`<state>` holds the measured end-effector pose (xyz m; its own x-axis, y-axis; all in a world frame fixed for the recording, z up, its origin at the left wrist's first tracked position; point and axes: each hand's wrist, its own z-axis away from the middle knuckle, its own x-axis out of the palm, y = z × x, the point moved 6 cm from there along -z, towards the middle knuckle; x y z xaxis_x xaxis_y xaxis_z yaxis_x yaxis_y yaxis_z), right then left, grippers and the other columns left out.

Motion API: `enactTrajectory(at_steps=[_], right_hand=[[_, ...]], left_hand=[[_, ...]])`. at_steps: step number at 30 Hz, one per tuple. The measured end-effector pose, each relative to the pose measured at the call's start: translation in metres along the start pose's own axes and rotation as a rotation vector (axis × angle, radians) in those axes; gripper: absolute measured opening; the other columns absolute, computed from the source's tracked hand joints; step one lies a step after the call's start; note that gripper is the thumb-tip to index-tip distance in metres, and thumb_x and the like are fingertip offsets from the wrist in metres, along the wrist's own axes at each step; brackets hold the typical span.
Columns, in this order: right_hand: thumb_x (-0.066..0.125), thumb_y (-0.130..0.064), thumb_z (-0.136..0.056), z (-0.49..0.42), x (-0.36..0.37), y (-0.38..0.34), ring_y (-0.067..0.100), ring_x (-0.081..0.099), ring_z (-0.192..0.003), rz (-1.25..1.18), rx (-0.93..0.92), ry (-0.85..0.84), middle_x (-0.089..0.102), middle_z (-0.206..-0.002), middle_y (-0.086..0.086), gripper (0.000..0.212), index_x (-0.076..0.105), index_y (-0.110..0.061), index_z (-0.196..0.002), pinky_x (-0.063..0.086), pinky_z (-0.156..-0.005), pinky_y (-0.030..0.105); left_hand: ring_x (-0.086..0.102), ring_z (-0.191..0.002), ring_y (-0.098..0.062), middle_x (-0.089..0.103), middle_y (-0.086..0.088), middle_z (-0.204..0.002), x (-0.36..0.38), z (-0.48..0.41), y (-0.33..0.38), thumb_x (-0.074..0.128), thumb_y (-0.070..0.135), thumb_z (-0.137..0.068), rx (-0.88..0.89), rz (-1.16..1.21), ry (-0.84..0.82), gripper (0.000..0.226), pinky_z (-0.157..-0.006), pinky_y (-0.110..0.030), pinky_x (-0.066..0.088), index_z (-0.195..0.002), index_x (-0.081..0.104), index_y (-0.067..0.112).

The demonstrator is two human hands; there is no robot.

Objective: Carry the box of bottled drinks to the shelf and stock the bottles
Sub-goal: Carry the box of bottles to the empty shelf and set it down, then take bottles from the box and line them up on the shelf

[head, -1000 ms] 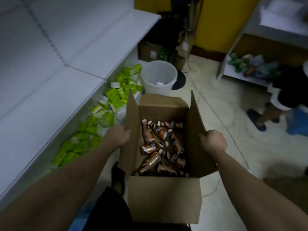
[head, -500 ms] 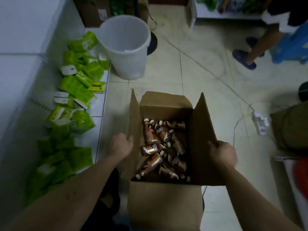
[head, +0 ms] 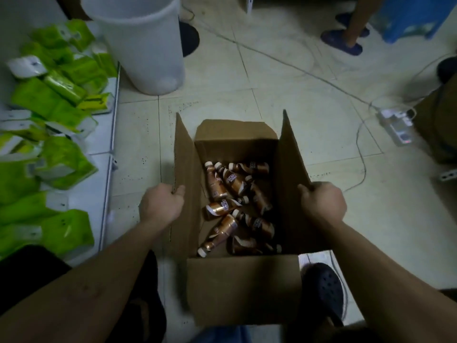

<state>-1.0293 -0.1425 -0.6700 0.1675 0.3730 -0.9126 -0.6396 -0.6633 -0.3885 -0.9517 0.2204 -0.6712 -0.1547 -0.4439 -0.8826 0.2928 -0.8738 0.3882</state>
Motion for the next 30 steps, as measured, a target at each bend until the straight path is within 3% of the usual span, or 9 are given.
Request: enactTrajectory(at_steps=[3,7,12,15,19,23,26,28,30], right_hand=[[0.057,-0.028,-0.091,0.018,-0.014,-0.005,0.021,0.057,-0.063,-0.025,0.030,-0.065,0.067,-0.076,0.004,0.023,0.074,-0.014,-0.097,0.045,-0.060,0.026],[0.052,-0.006,-0.084,0.012,-0.055,-0.015,0.023,0.065,-0.090,-0.247,0.107,0.006,0.072,-0.106,0.005,0.030,0.073,-0.018,-0.101,0.049,-0.076,0.029],[0.053,-0.048,-0.090,0.015,-0.039,-0.021,0.033,0.055,-0.118,0.150,-0.072,-0.137,0.050,-0.136,0.014,0.062,0.037,-0.019,-0.142,0.048,-0.092,0.044],[0.042,-0.046,-0.093,0.021,0.002,0.011,0.036,0.045,-0.127,0.333,-0.008,-0.357,0.038,-0.149,0.014,0.065,0.020,-0.026,-0.150,0.042,-0.101,0.047],[0.041,-0.045,-0.090,0.019,0.033,0.058,0.034,0.046,-0.125,0.514,0.121,-0.572,0.047,-0.140,0.012,0.051,0.043,-0.026,-0.138,0.040,-0.101,0.046],[0.050,-0.042,-0.089,0.007,0.074,0.028,0.029,0.053,-0.112,0.458,-0.123,-0.549,0.055,-0.124,0.010,0.042,0.052,-0.022,-0.126,0.045,-0.094,0.042],[0.053,-0.037,-0.089,0.008,0.100,-0.011,0.029,0.049,-0.114,0.457,-0.294,-0.388,0.052,-0.126,0.012,0.040,0.048,-0.022,-0.126,0.045,-0.094,0.041],[0.057,-0.038,-0.088,0.011,0.120,-0.031,0.028,0.048,-0.118,0.458,-0.444,-0.342,0.050,-0.131,0.010,0.051,0.041,-0.025,-0.136,0.042,-0.098,0.041],[0.054,-0.042,-0.089,0.011,0.141,-0.040,0.026,0.048,-0.118,0.384,-0.467,-0.403,0.050,-0.132,0.009,0.060,0.034,-0.025,-0.143,0.041,-0.098,0.040]], left_hand=[[0.046,-0.054,-0.015,0.052,-0.004,-0.062,-0.008,0.015,0.005,0.046,0.038,-0.096,0.001,-0.098,-0.032,0.039,-0.049,-0.026,0.031,-0.067,0.055,0.013],[0.049,-0.061,-0.019,0.053,-0.006,-0.073,-0.015,0.011,0.002,0.050,0.028,-0.096,-0.022,-0.099,-0.064,0.023,-0.059,-0.030,0.040,-0.083,0.058,0.011],[0.059,-0.093,-0.036,0.061,-0.021,-0.107,-0.017,-0.006,-0.038,0.053,0.022,-0.093,-0.139,-0.025,-0.004,0.028,-0.071,-0.037,0.043,-0.116,0.053,0.005],[0.055,-0.109,-0.041,0.056,-0.025,-0.123,-0.004,-0.029,-0.075,0.050,0.020,-0.091,-0.233,0.012,-0.049,0.036,-0.093,-0.044,0.045,-0.121,0.052,0.001],[0.028,-0.135,-0.037,0.028,-0.023,-0.149,0.033,-0.042,-0.091,0.055,0.035,-0.089,-0.294,-0.196,-0.140,0.073,-0.110,-0.048,0.027,-0.145,0.023,0.002],[0.013,-0.144,-0.033,0.015,-0.015,-0.157,0.087,-0.044,-0.036,0.046,0.045,-0.092,-0.060,-0.408,-0.123,0.070,-0.113,-0.054,0.018,-0.150,0.018,0.017],[0.016,-0.144,-0.028,0.025,-0.011,-0.155,0.117,-0.032,0.014,0.051,0.038,-0.088,0.403,-0.449,-0.057,0.060,-0.115,-0.051,0.005,-0.143,0.034,0.021],[0.021,-0.142,-0.024,0.032,-0.008,-0.152,0.141,-0.017,0.034,0.052,0.033,-0.087,0.630,-0.397,-0.140,0.056,-0.116,-0.048,0.013,-0.139,0.039,0.022],[0.027,-0.139,-0.022,0.032,-0.005,-0.151,0.167,-0.009,0.034,0.054,0.032,-0.088,0.520,-0.247,-0.362,0.059,-0.113,-0.042,0.027,-0.142,0.035,0.021]])
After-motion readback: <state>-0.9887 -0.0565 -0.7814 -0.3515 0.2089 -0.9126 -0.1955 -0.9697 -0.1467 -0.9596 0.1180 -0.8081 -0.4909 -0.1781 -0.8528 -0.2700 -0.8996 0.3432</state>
